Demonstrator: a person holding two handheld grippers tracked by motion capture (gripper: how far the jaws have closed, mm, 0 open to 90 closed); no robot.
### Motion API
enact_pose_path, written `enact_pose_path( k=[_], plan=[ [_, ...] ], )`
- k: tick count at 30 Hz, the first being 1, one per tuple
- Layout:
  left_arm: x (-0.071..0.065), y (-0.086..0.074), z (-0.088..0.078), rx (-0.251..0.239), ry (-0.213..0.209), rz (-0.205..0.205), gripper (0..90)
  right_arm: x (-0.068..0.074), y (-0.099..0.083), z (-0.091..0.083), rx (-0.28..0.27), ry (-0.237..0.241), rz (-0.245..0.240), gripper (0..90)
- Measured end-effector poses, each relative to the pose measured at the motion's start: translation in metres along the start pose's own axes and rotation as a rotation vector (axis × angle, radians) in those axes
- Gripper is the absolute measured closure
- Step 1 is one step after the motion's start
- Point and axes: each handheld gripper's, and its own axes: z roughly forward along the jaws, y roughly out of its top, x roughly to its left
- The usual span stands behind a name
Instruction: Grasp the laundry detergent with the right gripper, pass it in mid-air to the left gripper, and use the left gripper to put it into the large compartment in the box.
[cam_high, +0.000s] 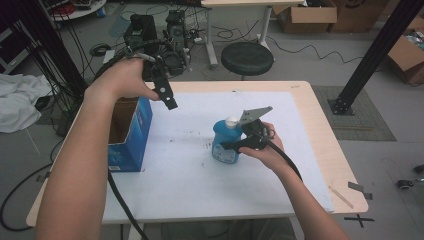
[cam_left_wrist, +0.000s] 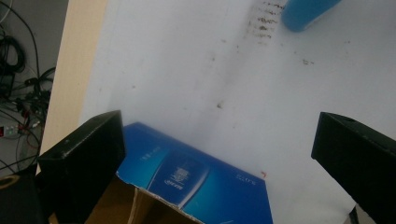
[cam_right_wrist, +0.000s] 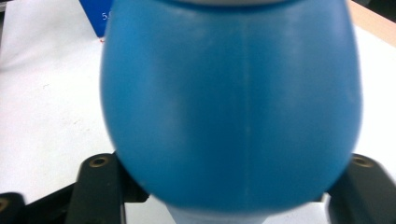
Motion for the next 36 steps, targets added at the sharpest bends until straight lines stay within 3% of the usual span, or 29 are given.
enact_pose_path(
  k=[14,20,30,36],
  plan=[
    [-0.001,-0.001,-0.001,-0.010,-0.007,0.005,3.9,0.003,0.001,-0.001,0.001,-0.008,-0.079,44.5],
    [-0.002,-0.001,-0.002,-0.013,-0.008,0.006,4.0,0.003,0.001,-0.002,0.007,0.001,-0.090,44.8],
    [-0.006,0.001,-0.007,-0.033,-0.017,0.029,4.1,-0.001,0.011,-0.015,-0.002,0.089,-0.094,45.1],
    [-0.009,0.003,-0.013,-0.041,-0.018,0.050,4.1,0.003,0.027,-0.022,0.020,0.161,-0.134,45.1]
  ],
)
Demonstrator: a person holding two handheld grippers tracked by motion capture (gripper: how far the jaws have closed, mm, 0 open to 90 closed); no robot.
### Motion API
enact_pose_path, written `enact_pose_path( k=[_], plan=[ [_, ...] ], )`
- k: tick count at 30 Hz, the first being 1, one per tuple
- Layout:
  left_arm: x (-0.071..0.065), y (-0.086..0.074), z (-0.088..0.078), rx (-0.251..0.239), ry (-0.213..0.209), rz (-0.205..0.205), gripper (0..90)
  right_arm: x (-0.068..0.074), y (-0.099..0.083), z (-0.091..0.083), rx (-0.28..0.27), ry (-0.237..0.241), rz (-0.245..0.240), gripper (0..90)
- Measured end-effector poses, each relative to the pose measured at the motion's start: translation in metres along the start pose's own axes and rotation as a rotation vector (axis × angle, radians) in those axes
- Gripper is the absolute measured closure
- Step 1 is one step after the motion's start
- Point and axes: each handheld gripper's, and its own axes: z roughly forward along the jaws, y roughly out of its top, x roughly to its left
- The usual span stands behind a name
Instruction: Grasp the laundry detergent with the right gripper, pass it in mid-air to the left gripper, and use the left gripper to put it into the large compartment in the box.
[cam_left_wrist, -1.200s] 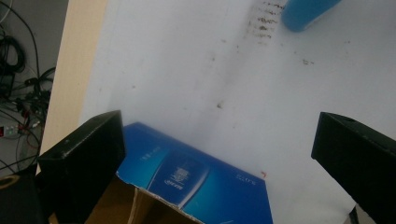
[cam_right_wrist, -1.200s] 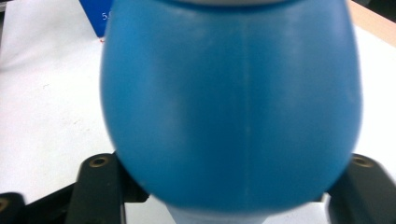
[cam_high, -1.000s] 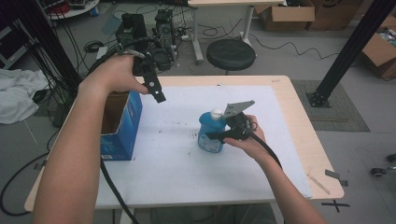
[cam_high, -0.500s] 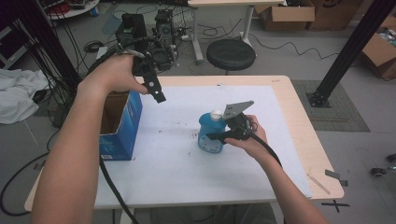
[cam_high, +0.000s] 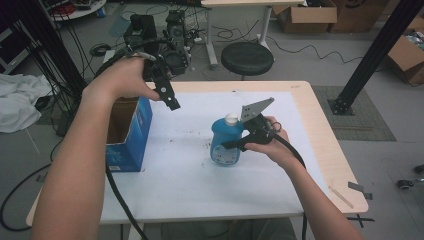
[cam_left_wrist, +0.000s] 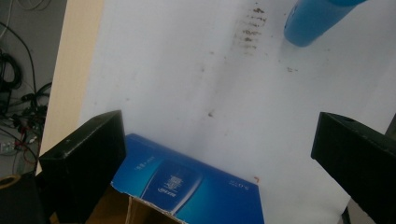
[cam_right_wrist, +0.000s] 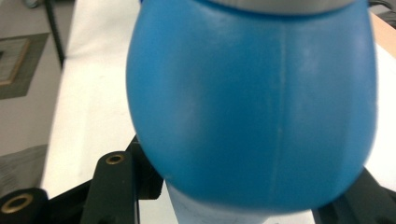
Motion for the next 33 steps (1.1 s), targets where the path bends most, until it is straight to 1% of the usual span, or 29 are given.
enact_pose_path(
  k=[1,2,3,5,8,10,11,12,15,16,17,18,20,22,26,30,31,32,33],
  plan=[
    [0.000,0.000,0.000,0.000,0.000,0.000,4.1,0.000,0.000,0.000,0.000,0.000,0.000,45.1],
    [-0.001,0.001,-0.001,-0.004,-0.003,-0.003,4.1,0.001,0.003,-0.001,0.003,0.011,-0.006,45.1],
    [-0.002,0.002,-0.003,-0.004,-0.006,0.004,4.1,0.001,0.009,-0.002,0.009,0.035,-0.016,45.1],
    [-0.005,0.003,-0.005,-0.012,-0.012,0.020,4.1,0.002,0.014,-0.003,0.016,0.054,-0.028,45.2],
    [-0.009,0.005,-0.008,-0.015,-0.015,0.032,4.1,0.005,0.023,-0.004,0.031,0.073,-0.051,45.2],
    [-0.011,0.006,-0.009,-0.017,-0.020,0.037,4.1,0.005,0.026,-0.004,0.034,0.081,-0.054,45.2],
    [-0.014,0.009,-0.011,-0.022,-0.024,0.048,4.1,0.007,0.031,-0.005,0.032,0.105,-0.059,45.2],
    [-0.016,0.010,-0.011,-0.026,-0.024,0.058,4.1,0.007,0.033,-0.005,0.034,0.115,-0.063,45.2],
    [-0.024,0.015,-0.014,-0.012,-0.024,0.093,4.5,0.010,0.041,-0.006,0.043,0.147,-0.076,45.2],
    [-0.024,0.015,-0.014,-0.012,-0.024,0.093,4.5,0.012,0.043,-0.006,0.048,0.159,-0.083,45.2],
    [-0.029,0.019,-0.016,-0.003,-0.027,0.119,4.5,0.013,0.046,-0.006,0.054,0.166,-0.090,45.2],
    [-0.031,0.021,-0.017,-0.001,-0.032,0.130,4.5,0.015,0.049,-0.006,0.058,0.172,-0.092,45.2],
    [-0.033,0.022,-0.018,-0.005,-0.035,0.136,4.5,0.016,0.051,-0.005,0.061,0.176,-0.100,45.2],
    [-0.042,0.028,-0.022,-0.015,-0.056,0.163,4.5,0.019,0.058,-0.004,0.064,0.183,-0.109,45.2],
    [-0.051,0.033,-0.025,-0.021,-0.072,0.193,4.4,0.020,0.066,-0.003,0.062,0.181,-0.116,45.2],
    [-0.058,0.038,-0.026,-0.031,-0.092,0.215,4.4,0.022,0.073,-0.002,0.063,0.189,-0.118,45.2],
    [-0.058,0.038,-0.026,-0.031,-0.092,0.215,4.4,0.022,0.073,-0.002,0.063,0.189,-0.118,45.2],
    [-0.061,0.040,-0.026,-0.037,-0.111,0.219,4.4,0.023,0.076,-0.001,0.061,0.189,-0.125,45.2],
    [-0.063,0.041,-0.025,-0.042,-0.119,0.219,4.5,0.024,0.078,-0.001,0.062,0.192,-0.123,45.2]
  ],
)
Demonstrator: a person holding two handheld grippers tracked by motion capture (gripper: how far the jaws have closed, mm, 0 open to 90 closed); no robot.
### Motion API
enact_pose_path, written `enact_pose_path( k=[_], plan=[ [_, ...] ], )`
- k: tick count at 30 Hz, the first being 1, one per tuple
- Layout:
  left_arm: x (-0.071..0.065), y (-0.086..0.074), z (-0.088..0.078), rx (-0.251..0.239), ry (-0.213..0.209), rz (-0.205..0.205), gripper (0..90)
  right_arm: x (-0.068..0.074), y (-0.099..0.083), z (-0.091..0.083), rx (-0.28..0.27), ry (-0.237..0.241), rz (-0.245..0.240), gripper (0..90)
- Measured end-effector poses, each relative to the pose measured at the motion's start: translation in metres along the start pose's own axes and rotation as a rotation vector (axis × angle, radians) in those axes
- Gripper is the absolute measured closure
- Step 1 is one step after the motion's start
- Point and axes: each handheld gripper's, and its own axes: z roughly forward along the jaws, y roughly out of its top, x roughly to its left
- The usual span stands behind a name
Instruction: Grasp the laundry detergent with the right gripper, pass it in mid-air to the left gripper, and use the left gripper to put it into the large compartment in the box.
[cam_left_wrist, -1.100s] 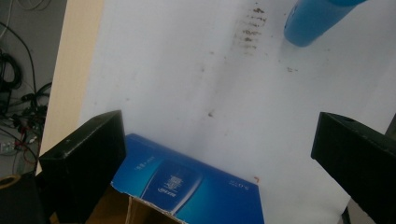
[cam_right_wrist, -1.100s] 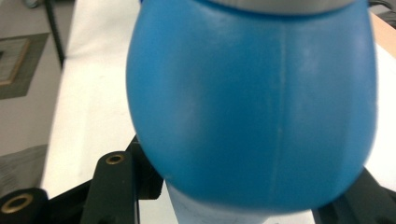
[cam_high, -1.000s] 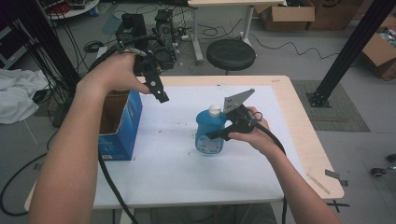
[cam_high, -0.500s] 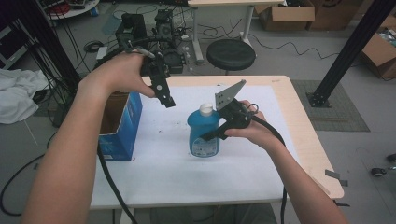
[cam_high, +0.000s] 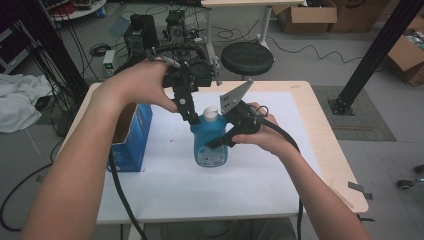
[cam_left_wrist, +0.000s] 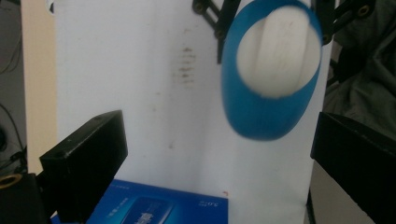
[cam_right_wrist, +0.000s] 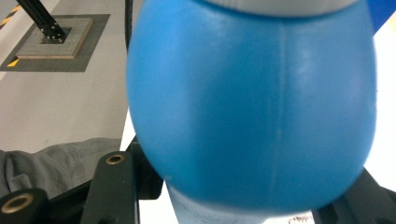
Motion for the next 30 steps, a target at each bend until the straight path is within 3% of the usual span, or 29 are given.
enact_pose_path(
  k=[7,21,26,28,30],
  plan=[
    [-0.004,0.006,0.007,-0.012,-0.041,0.004,6.9,0.002,0.007,0.001,-0.006,-0.002,-0.002,45.1],
    [-0.008,0.013,0.024,-0.014,-0.079,0.020,9.6,0.003,0.010,0.002,-0.003,0.014,0.009,45.1],
    [-0.005,0.011,0.030,0.003,-0.090,0.018,12.5,0.003,0.009,0.001,0.000,0.007,0.004,45.2],
    [-0.006,0.011,0.030,-0.017,-0.087,0.007,16.0,0.005,0.009,-0.001,0.015,0.016,0.040,45.2],
    [-0.006,0.011,0.030,-0.015,-0.084,0.001,15.9,0.003,0.009,-0.001,0.007,0.011,0.023,45.1]
  ],
)
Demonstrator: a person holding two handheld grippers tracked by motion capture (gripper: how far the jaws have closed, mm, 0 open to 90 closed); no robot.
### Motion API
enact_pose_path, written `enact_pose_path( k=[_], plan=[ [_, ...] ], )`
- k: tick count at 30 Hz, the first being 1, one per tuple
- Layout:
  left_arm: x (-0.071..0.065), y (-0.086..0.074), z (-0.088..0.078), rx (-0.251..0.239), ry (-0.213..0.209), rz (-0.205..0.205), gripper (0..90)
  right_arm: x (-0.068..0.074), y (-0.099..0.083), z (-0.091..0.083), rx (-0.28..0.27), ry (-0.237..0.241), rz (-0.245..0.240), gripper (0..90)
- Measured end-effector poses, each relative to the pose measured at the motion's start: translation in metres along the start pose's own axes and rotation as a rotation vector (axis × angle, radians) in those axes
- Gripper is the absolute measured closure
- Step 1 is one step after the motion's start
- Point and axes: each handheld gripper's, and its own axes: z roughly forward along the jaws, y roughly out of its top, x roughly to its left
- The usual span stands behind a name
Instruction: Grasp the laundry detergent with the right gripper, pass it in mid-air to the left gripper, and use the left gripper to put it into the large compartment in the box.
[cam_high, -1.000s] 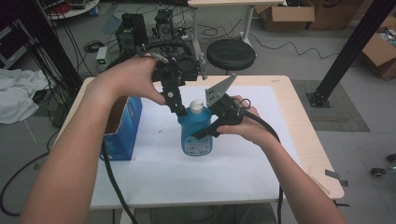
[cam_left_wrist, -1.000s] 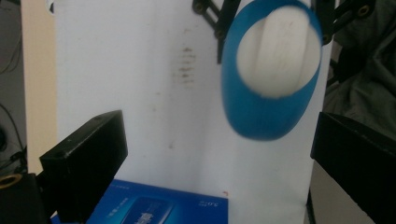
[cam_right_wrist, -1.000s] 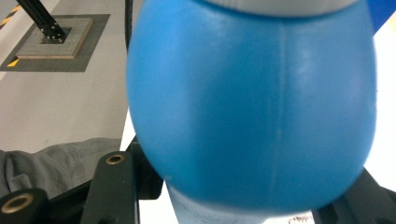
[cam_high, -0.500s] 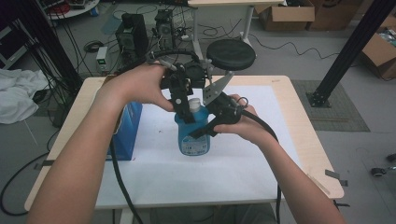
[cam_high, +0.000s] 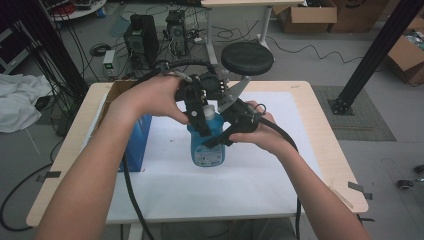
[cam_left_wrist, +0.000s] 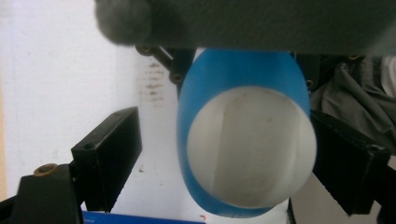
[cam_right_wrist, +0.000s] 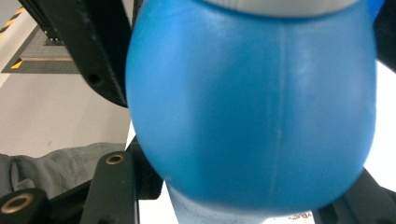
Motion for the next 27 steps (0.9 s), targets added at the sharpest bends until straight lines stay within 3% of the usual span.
enact_pose_path(
  k=[1,3,4,5,6,8,14,17,27],
  plan=[
    [0.0004,-0.0003,0.0003,0.006,0.003,0.005,16.1,0.0006,0.0002,-0.0005,0.002,-0.001,0.011,45.1],
    [0.0002,-0.0001,0.0004,0.011,0.004,0.012,16.8,-0.0009,0.0003,0.0001,-0.013,-0.004,-0.014,45.2],
    [-0.0020,-0.0003,0.0018,-0.010,0.002,-0.016,17.3,-0.0008,0.0003,0.0000,-0.013,-0.002,-0.014,45.1],
    [-0.0021,-0.0001,0.0017,-0.012,0.004,-0.016,17.7,-0.0008,0.0003,0.0000,-0.012,-0.002,-0.013,45.1],
    [-0.0021,-0.0001,0.0017,-0.012,0.004,-0.016,18.2,0.0012,0.0002,-0.0011,0.004,0.000,0.013,45.2],
    [-0.0007,0.0005,-0.0002,0.002,0.005,0.008,19.4,-0.0004,0.0003,-0.0004,-0.010,-0.005,-0.013,45.2],
    [-0.0016,0.0017,0.0003,0.012,0.009,0.012,21.4,0.0014,-0.0002,-0.0022,0.007,-0.004,0.018,45.2],
    [-0.0017,0.0019,0.0006,0.010,0.007,0.013,21.9,0.0003,0.0001,-0.0014,-0.007,-0.005,-0.004,45.2],
    [-0.0028,0.0009,-0.0011,0.003,0.016,0.021,25.1,0.0005,-0.0003,-0.0002,0.007,-0.010,0.002,45.2]
  ],
)
